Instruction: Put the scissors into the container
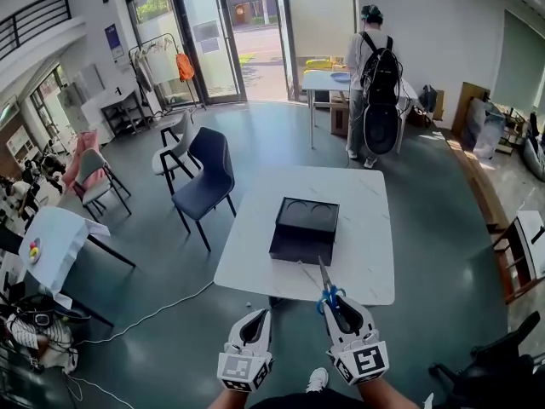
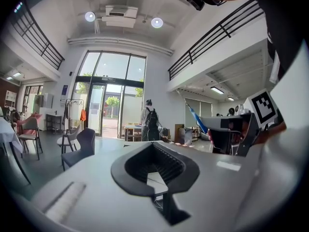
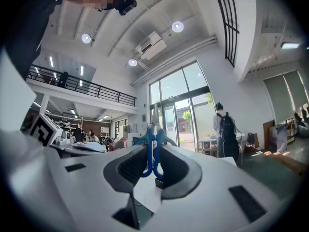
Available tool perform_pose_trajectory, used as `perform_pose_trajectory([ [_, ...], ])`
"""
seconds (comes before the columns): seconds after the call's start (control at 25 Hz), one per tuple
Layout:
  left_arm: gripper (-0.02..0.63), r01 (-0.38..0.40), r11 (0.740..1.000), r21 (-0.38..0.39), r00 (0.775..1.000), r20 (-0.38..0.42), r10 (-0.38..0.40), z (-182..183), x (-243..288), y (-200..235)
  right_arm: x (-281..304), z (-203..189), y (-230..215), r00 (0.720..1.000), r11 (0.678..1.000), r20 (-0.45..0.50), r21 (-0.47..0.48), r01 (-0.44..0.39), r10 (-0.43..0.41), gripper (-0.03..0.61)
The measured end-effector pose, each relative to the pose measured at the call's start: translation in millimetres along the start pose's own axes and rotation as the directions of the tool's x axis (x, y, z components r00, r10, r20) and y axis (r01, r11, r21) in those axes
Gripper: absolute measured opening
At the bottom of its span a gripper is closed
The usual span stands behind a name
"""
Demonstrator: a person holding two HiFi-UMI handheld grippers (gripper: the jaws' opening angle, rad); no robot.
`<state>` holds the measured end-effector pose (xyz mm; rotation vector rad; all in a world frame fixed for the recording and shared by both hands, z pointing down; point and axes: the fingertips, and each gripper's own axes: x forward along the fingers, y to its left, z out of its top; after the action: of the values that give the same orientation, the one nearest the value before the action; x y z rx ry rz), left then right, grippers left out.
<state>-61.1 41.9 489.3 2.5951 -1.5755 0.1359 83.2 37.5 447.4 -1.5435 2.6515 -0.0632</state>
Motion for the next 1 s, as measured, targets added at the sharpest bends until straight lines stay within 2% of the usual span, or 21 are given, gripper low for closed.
perform_pose_trajectory([
  [0.12,0.009,-0.007,1.0,0.007,1.0,0.006,0.007,3.5,6.7,-4.3,7.0,6.0,-7.0,1.0,1.0,-0.002,0.004,-0.026,0.026,0.086],
  [0.28,0.009,-0.015,1.0,-0.026,0.999,0.029,0.016,8.8,10.7,-0.3,22.2,20.3,-8.6,0.998,0.998,0.022,-0.027,-0.063,0.063,0.086],
  [0.4,0.009,-0.021,1.0,0.005,0.999,0.039,0.021,14.1,14.8,7.2,34.2,23.4,-11.0,0.997,0.997,0.029,-0.036,-0.066,0.067,0.086],
  [0.64,0.009,-0.01,1.0,0.016,0.999,0.05,0.01,22.5,35.9,38.5,66.8,34.9,-8.4,0.997,0.997,0.049,-0.065,-0.049,0.053,0.086],
  [0.8,0.009,0.02,0.999,-0.029,0.998,0.061,-0.018,27.6,50.3,56.9,84.3,44.5,-10.0,0.997,0.995,0.072,-0.097,-0.01,0.017,0.086],
  [1.0,0.009,0.049,0.998,-0.03,0.997,0.064,-0.047,35.1,67.1,84.6,113.2,39.9,-6.9,0.996,0.996,0.09,-0.083,0.032,-0.024,0.086],
])
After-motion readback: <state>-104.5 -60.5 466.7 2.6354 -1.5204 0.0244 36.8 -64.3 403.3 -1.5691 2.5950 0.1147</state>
